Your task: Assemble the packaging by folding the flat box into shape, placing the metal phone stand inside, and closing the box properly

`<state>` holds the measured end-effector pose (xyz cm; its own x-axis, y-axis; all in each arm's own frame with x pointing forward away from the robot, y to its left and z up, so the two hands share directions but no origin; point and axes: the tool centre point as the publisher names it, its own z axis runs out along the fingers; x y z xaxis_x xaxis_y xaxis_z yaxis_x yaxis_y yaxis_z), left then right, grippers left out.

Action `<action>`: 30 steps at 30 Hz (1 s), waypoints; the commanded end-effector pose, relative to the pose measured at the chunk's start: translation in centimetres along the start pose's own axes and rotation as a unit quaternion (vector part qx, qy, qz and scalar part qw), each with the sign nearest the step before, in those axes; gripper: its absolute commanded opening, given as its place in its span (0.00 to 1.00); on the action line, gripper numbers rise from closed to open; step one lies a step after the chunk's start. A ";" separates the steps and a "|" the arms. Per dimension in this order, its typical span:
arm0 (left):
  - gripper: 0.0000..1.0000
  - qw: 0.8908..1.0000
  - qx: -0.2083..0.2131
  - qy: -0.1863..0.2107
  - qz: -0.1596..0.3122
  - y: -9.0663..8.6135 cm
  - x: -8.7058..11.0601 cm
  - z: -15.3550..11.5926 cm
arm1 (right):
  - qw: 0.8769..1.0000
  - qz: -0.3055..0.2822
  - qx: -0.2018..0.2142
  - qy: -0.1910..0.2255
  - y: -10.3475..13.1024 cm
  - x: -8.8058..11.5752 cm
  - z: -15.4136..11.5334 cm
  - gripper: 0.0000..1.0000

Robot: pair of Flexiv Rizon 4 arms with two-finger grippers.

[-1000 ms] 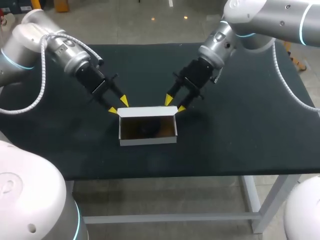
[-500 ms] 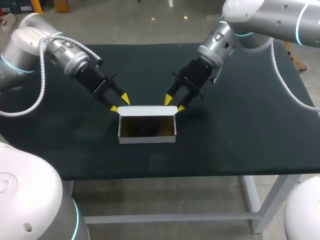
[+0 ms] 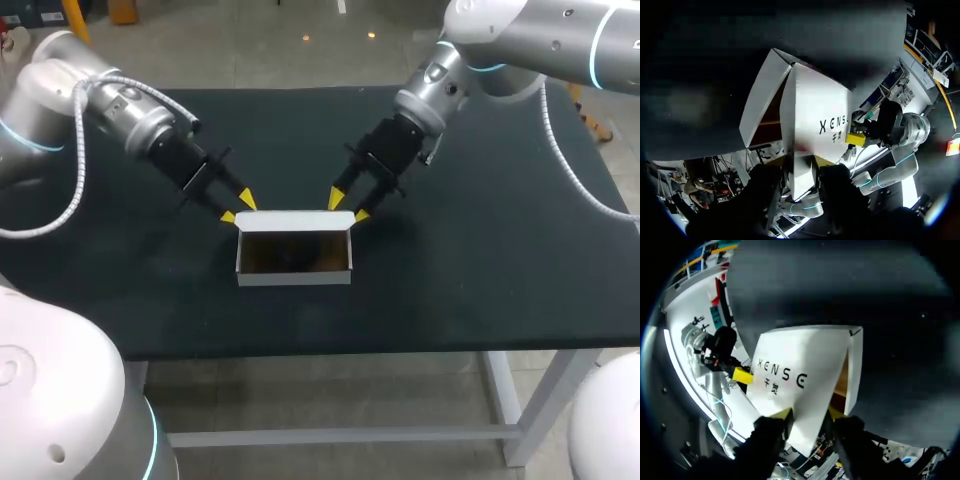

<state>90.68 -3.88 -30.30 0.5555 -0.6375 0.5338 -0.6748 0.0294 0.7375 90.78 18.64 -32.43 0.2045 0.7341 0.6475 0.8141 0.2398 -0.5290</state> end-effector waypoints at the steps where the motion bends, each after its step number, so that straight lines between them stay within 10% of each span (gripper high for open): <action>1: 0.33 1.000 0.004 0.002 0.000 0.3 0.3 0.6 | 1.000 -0.001 0.007 -0.002 0.5 0.7 0.3 0.45; 30: 0.32 0.999 0.021 0.034 0.025 0.9 -0.8 1.3 | 1.000 -0.011 -0.001 0.004 0.1 0.3 0.9 0.45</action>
<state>89.14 -3.86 -30.53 0.5490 -0.5872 0.5948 -0.7205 0.0283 0.6929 90.56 18.74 -32.71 0.1929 0.7239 0.6624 0.8193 0.2527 -0.5147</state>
